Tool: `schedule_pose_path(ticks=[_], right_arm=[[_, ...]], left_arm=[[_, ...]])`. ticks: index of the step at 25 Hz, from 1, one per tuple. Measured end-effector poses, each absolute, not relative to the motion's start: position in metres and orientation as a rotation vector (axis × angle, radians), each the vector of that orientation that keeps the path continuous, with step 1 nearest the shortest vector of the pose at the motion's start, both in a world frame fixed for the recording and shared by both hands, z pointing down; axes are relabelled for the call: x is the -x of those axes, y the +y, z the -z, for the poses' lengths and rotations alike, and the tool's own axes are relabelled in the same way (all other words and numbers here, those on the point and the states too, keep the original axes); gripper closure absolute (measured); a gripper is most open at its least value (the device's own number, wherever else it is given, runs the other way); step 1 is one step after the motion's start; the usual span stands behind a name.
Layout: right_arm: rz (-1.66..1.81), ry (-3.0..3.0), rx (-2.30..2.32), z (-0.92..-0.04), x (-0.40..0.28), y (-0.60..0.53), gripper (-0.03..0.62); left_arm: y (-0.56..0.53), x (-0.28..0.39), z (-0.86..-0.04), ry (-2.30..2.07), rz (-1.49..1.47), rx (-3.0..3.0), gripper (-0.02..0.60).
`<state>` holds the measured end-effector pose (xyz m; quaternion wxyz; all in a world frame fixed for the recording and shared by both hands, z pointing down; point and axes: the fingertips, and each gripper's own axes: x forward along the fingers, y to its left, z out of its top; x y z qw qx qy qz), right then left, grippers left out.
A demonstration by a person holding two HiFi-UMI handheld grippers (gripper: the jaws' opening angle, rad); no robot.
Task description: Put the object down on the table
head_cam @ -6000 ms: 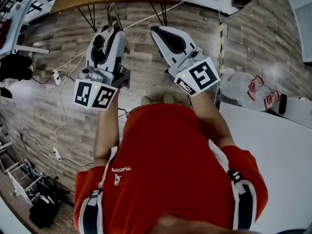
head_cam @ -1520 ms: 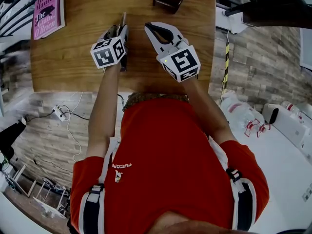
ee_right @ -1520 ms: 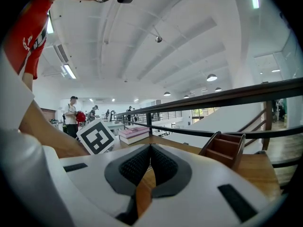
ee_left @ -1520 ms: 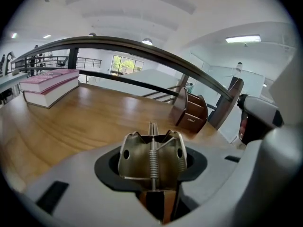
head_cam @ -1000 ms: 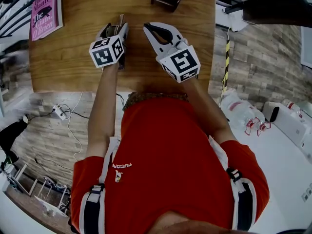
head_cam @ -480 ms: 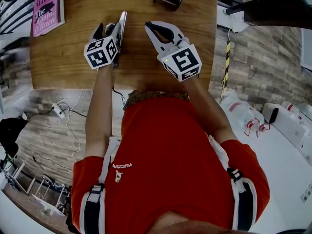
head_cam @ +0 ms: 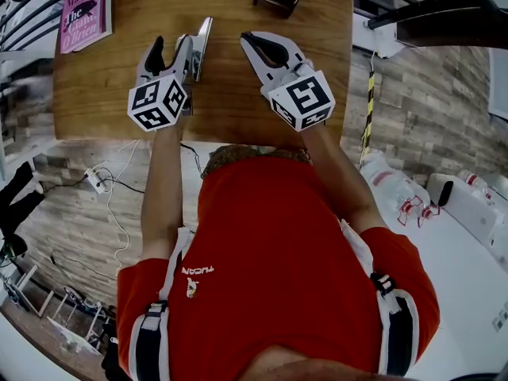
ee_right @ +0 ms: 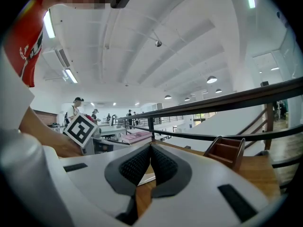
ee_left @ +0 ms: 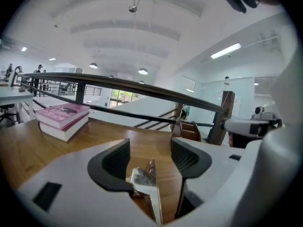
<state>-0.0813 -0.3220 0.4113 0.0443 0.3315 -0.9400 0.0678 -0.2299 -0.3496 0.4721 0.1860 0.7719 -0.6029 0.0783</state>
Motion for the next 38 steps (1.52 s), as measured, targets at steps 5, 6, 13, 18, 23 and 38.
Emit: schedule_pose_path(ticks=[5, 6, 13, 18, 23, 38], right_arm=[[-0.221, -2.922, -1.027, -0.392, 0.079, -0.310, 0.569], [-0.228, -2.935, -1.030, -0.388, 0.079, -0.307, 0.569], [-0.218, -3.035, -1.007, -0.356, 0.080, -0.280, 0.569], [-0.168, -3.092, -0.960, -0.335, 0.083, -0.255, 0.569], [-0.111, -3.132, -0.929, -0.318, 0.082, -0.242, 0.569], [0.034, -3.178, -0.907, -0.287, 0.073, -0.225, 0.569]], left_arm=[[-0.327, 0.210, -0.424, -1.697, -0.097, -2.300, 0.380], [-0.322, 0.207, -0.417, -1.694, -0.065, -2.314, 0.412], [-0.286, 0.185, -0.361, -1.662, 0.145, -2.431, 0.563], [-0.259, 0.171, -0.325, -1.637, 0.239, -2.539, 0.572], [-0.242, 0.158, -0.303, -1.611, 0.285, -2.612, 0.572], [-0.217, 0.155, -0.278, -1.613, 0.308, -2.669, 0.572]])
